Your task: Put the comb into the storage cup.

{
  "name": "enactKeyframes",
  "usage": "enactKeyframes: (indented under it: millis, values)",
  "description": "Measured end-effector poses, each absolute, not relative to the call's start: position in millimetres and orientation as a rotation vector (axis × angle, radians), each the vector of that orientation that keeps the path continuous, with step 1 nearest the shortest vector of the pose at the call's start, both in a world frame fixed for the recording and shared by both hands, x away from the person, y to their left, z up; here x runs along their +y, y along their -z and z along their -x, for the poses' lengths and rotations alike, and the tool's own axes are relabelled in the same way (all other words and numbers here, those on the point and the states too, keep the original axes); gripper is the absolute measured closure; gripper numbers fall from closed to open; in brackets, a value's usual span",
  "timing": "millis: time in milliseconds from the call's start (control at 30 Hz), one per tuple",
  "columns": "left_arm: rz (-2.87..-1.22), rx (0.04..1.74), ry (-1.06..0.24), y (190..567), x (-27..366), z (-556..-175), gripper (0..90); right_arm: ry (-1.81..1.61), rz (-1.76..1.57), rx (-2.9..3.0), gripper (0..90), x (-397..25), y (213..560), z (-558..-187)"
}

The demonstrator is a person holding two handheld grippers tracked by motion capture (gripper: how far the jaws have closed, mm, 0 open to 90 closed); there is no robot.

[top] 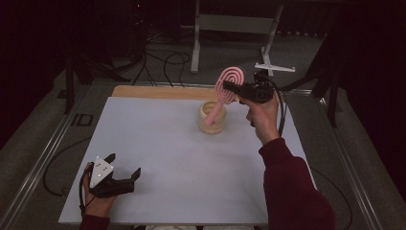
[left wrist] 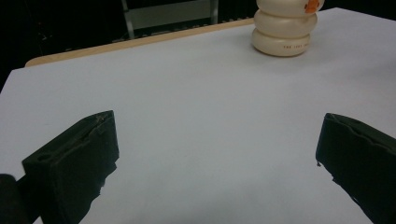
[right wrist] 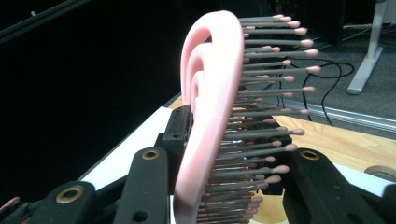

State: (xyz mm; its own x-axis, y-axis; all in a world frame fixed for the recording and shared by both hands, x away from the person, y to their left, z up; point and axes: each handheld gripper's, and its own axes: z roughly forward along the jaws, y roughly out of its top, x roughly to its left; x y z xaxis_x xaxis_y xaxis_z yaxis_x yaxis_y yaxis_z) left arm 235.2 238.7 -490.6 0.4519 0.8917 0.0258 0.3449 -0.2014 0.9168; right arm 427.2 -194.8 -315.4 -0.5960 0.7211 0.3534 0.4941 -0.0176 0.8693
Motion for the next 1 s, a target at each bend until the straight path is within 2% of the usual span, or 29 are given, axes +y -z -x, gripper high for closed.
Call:
enactKeyframes:
  millis: [1000]
  values:
    - [-1.761,1.061,-0.728,491,239,-235,0.1,-1.657,-1.358,1.958,63.7,-199,317,-448]
